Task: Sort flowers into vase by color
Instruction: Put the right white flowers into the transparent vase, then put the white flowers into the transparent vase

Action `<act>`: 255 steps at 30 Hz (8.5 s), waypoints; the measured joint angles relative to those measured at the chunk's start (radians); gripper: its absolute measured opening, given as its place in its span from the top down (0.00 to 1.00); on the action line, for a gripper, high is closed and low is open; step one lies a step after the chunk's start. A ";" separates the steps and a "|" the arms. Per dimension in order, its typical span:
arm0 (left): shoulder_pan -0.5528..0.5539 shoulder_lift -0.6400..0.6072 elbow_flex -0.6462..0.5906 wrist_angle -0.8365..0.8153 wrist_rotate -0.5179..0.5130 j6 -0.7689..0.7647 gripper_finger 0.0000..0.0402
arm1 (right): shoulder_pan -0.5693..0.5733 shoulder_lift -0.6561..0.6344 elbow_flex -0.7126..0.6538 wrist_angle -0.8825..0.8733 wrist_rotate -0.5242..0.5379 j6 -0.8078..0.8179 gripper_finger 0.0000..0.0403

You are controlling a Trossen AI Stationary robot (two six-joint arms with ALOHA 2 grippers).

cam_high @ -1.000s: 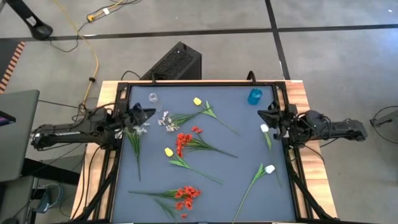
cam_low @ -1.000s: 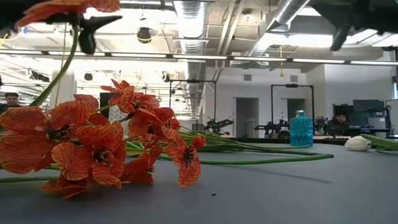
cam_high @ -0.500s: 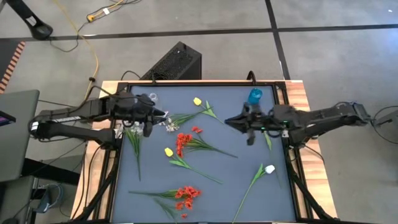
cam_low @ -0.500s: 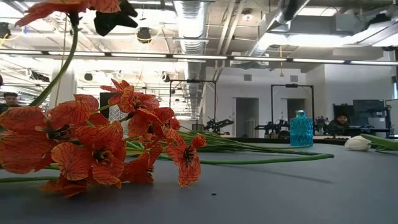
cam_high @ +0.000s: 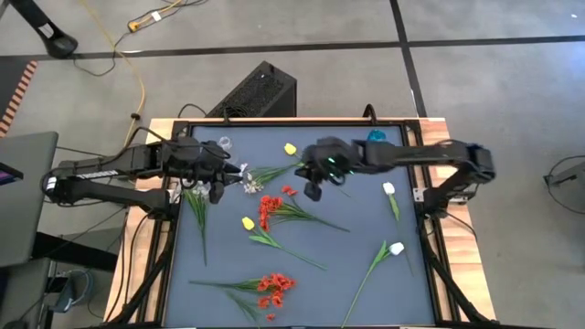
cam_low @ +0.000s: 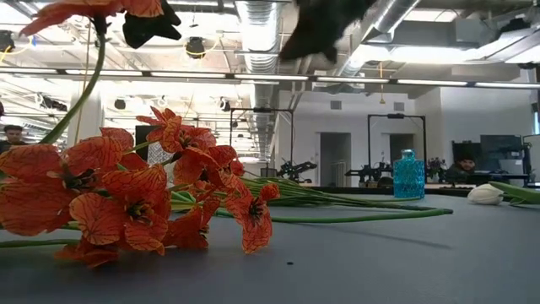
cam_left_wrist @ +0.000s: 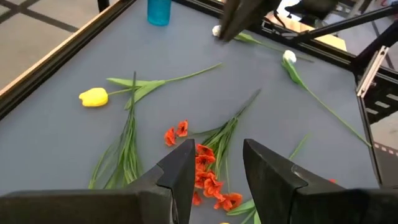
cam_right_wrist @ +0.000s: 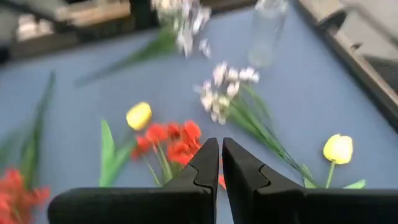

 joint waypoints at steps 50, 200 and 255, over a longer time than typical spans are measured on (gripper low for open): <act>-0.001 0.008 -0.002 -0.057 -0.273 -0.245 0.69 | -0.202 0.593 0.251 -0.159 0.125 -0.730 0.71; 0.522 -0.131 -0.286 0.490 -0.201 0.338 1.00 | 0.021 0.069 -0.038 0.574 -0.318 0.437 0.28; 0.519 -0.152 0.078 -0.437 0.508 -0.012 0.45 | -0.050 0.013 -0.039 0.513 -0.641 0.389 0.28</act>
